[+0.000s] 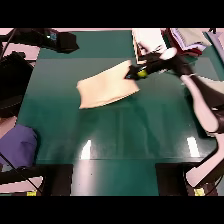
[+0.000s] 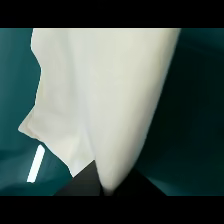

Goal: Fold the shirts.

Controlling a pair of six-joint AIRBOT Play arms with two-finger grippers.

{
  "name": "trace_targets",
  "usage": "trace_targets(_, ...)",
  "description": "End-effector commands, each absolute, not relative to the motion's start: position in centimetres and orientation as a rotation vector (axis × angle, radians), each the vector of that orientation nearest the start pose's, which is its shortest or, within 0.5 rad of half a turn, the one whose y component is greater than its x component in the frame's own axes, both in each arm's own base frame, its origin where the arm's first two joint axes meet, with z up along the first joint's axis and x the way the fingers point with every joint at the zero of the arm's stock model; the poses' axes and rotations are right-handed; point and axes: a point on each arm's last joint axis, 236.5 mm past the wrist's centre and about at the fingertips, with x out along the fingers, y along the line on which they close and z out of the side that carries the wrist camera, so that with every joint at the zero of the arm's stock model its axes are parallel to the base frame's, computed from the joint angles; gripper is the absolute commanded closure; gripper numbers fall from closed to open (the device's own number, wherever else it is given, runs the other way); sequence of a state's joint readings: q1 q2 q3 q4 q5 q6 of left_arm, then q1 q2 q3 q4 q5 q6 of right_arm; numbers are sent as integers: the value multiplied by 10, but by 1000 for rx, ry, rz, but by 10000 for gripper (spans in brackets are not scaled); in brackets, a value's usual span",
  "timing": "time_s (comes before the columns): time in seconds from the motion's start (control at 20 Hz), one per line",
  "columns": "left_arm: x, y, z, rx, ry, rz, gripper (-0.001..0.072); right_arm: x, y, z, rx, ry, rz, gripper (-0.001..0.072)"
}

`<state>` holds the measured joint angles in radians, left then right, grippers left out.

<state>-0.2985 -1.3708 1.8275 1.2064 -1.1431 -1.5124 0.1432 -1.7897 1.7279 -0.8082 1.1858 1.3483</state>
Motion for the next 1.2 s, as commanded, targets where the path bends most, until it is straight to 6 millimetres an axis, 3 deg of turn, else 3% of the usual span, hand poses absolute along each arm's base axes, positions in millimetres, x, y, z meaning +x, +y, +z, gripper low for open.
trace_targets(0.0,431,-249,261,-67,671,-647,683,499,90,74,374,1096,411,696)
trace_targets(0.15,426,-264,266,-65,652,-675,682,487,-18,104,460,1012,220,696)
trace_targets(0.3,425,-266,267,-73,648,-679,682,471,-112,124,537,913,38,696)
trace_targets(0.5,425,-266,267,-101,659,-670,682,455,-199,128,611,813,-135,696)
trace_targets(0.7,425,-266,267,-119,666,-664,682,470,-225,156,605,655,-158,696)
trace_targets(1.0,423,-266,265,-115,676,-665,682,490,-246,256,452,401,-191,696)
trace_targets(1.15,422,-266,263,-109,686,-665,682,481,-249,285,414,369,-190,696)
